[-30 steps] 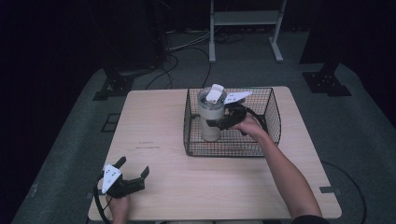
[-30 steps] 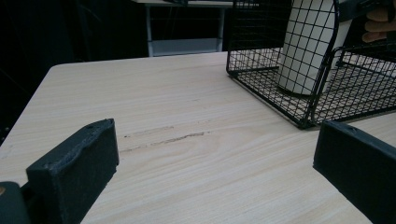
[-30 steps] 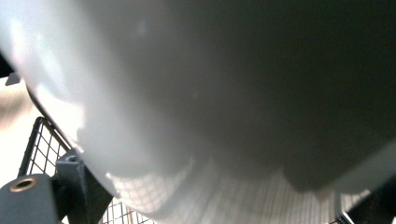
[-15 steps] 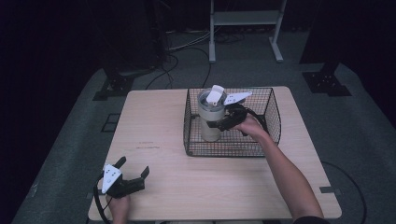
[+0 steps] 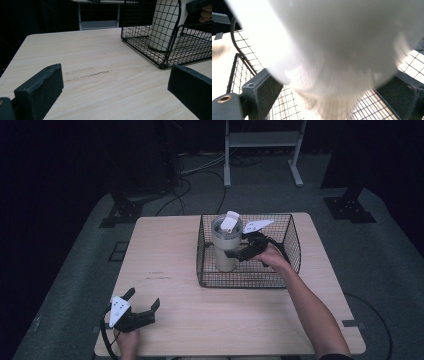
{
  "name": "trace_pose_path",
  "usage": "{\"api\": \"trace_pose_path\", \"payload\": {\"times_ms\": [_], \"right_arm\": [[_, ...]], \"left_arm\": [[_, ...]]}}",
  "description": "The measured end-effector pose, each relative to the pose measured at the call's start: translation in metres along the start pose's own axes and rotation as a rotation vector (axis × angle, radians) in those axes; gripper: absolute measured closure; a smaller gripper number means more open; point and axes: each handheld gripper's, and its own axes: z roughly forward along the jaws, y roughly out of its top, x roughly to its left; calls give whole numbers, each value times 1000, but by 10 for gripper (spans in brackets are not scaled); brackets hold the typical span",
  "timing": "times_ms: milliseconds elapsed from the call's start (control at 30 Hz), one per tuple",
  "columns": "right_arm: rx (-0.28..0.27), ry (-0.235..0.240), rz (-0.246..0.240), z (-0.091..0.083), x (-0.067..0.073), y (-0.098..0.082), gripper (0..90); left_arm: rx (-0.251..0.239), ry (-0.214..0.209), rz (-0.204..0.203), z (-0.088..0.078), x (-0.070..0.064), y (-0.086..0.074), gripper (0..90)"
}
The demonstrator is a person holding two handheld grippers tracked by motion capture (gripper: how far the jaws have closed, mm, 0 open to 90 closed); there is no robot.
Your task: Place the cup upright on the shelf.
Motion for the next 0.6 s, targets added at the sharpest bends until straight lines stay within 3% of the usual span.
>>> {"api": "trace_pose_path", "payload": {"times_ms": [600], "right_arm": [[14,-47,-3,-35,6,7,81]], "left_arm": [[2,1,2,0,-1,0,0]]}}
